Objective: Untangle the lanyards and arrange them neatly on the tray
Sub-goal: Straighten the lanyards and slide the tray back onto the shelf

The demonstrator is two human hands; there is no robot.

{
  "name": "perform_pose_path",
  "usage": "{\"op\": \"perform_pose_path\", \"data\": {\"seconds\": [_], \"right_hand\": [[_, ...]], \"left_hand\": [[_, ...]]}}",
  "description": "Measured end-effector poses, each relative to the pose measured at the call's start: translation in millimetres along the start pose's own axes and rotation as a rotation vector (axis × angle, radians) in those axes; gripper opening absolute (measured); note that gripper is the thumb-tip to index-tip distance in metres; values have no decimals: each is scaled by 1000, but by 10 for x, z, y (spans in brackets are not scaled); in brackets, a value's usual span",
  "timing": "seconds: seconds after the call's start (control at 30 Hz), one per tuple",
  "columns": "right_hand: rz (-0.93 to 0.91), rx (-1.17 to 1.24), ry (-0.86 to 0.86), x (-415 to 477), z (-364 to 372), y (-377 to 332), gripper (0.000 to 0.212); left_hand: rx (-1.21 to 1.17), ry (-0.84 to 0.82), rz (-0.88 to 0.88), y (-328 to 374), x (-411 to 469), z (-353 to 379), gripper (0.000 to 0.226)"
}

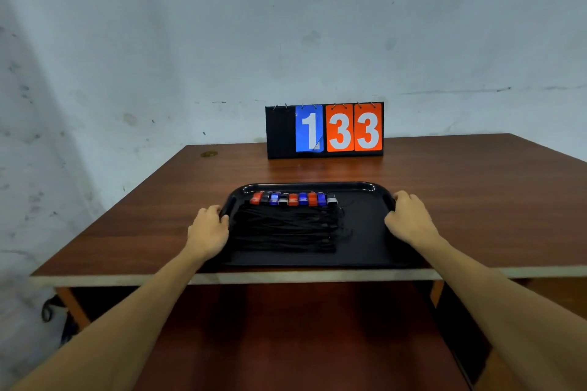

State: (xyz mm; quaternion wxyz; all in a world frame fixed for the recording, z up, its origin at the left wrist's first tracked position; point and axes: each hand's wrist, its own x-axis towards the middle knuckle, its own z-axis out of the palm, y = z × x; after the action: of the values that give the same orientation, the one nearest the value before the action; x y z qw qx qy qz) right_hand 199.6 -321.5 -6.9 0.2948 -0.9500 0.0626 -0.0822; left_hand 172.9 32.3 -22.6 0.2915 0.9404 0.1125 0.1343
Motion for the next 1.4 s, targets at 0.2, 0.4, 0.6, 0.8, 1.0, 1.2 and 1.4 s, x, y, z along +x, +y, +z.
{"op": "perform_pose_path", "data": {"seconds": [0.2, 0.4, 0.6, 0.8, 1.0, 1.2, 1.4], "right_hand": [[57, -209, 48, -69, -12, -10, 22], [43, -223, 55, -148, -26, 14, 21], [39, -153, 42, -396, -98, 32, 12], [47, -73, 56, -747, -160, 16, 16], [38, -24, 61, -1211, -226, -14, 18], [8, -18, 74, -1635, -209, 10, 23], [-23, -28, 97, -2002, -132, 55, 25]], "left_hand": [[178, 47, 44, 5, -59, 1, 28], [272, 17, 30, 8, -144, -44, 24], [66, 6, -23, -27, -331, -158, 26], [-72, 58, -21, -116, -657, -298, 29], [-122, 91, -52, -232, -1114, -487, 29], [-368, 94, -98, -518, -1569, -606, 27], [-405, 156, -156, -728, -2030, -715, 28]]}}
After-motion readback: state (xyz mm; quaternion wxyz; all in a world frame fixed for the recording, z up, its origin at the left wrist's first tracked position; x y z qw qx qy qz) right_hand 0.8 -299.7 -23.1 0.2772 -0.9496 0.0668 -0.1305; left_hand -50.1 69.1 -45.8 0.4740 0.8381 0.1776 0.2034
